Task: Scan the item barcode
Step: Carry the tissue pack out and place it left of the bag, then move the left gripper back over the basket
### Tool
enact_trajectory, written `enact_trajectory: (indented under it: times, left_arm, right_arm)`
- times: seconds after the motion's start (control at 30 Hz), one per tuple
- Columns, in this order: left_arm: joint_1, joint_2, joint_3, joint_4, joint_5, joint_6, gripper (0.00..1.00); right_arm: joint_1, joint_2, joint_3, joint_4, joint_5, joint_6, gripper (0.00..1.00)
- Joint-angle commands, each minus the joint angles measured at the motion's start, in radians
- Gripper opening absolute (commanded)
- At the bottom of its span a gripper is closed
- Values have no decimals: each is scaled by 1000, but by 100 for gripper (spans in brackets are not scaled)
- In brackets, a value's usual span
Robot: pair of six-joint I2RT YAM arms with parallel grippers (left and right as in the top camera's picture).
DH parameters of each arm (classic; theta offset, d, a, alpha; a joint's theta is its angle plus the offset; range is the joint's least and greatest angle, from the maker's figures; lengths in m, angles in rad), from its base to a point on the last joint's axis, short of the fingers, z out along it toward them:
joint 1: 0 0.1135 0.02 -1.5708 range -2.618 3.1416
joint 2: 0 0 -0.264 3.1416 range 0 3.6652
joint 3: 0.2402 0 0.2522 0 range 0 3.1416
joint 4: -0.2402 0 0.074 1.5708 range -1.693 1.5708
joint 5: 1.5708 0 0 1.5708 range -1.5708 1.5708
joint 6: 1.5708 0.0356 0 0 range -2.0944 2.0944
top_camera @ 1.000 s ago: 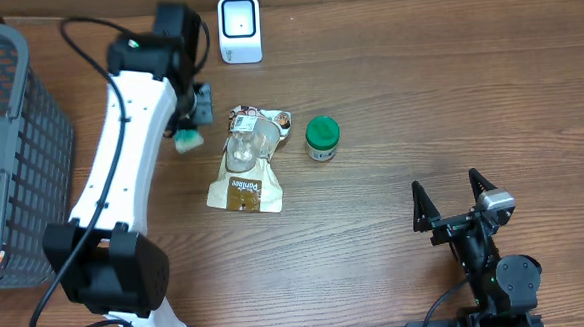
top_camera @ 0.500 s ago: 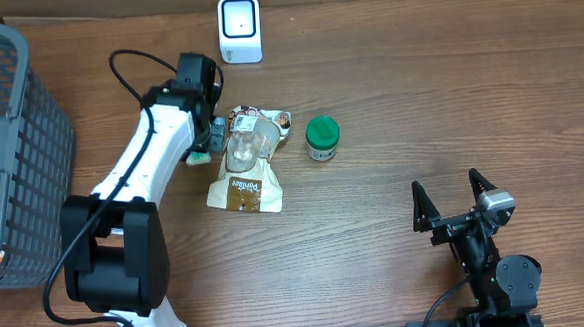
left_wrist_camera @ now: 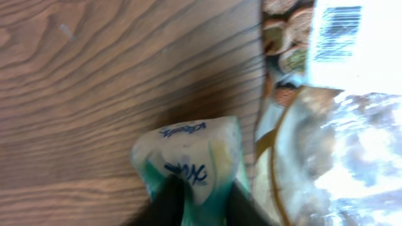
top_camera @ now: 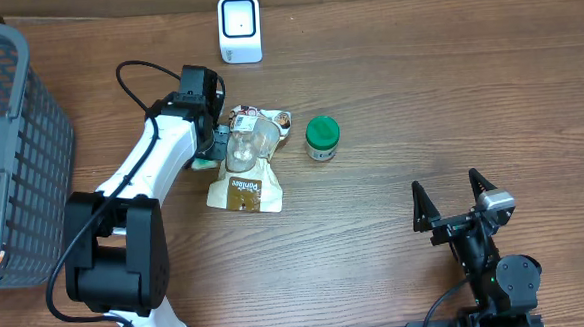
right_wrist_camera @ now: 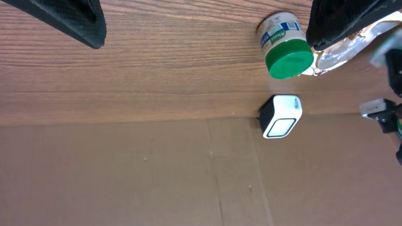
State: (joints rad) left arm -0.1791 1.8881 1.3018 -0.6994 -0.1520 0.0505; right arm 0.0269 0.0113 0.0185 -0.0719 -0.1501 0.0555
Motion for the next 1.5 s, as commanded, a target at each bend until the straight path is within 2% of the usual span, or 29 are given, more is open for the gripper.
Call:
enact_trajectory:
  times: [0.0, 0.03, 0.07, 0.17, 0.27, 0.43, 0.67, 0.93, 1.13, 1.3, 1.47]
  left_arm:
    - [1, -3, -10, 16, 75, 17, 48]
    - [1, -3, -10, 17, 74, 17, 57]
    - [1, -3, -10, 17, 73, 17, 61]
    - [4, -3, -8, 11, 66, 17, 67]
    - [7, -3, 27, -40, 51, 14, 67]
    - [16, -4, 209, -240, 41, -14, 61]
    - [31, -5, 652, -593, 41, -138, 58]
    - [84, -5, 1123, -879, 40, -231, 56]
    - [257, -9, 1339, -990, 46, -283, 54]
    - [497, -32, 1341, -990, 129, -338, 54]
    - [732, -32, 1309, -990, 146, -399, 59]
  right_arm:
    - [-2, -8, -11, 3, 0, -1, 100]
    - [-2, -8, -11, 3, 0, -1, 100]
    - [-2, -8, -11, 3, 0, -1, 100]
    - [-2, -8, -11, 3, 0, -1, 100]
    - [-2, -8, -11, 3, 0, -1, 100]
    - [-2, -8, -11, 3, 0, -1, 100]
    - [-2, -8, -11, 3, 0, -1, 100]
    - [-2, -8, -11, 3, 0, 0, 100]
    - [-2, -8, -11, 3, 0, -1, 100]
    - [-2, -8, -11, 3, 0, -1, 100]
    - [-2, -8, -11, 3, 0, 0, 100]
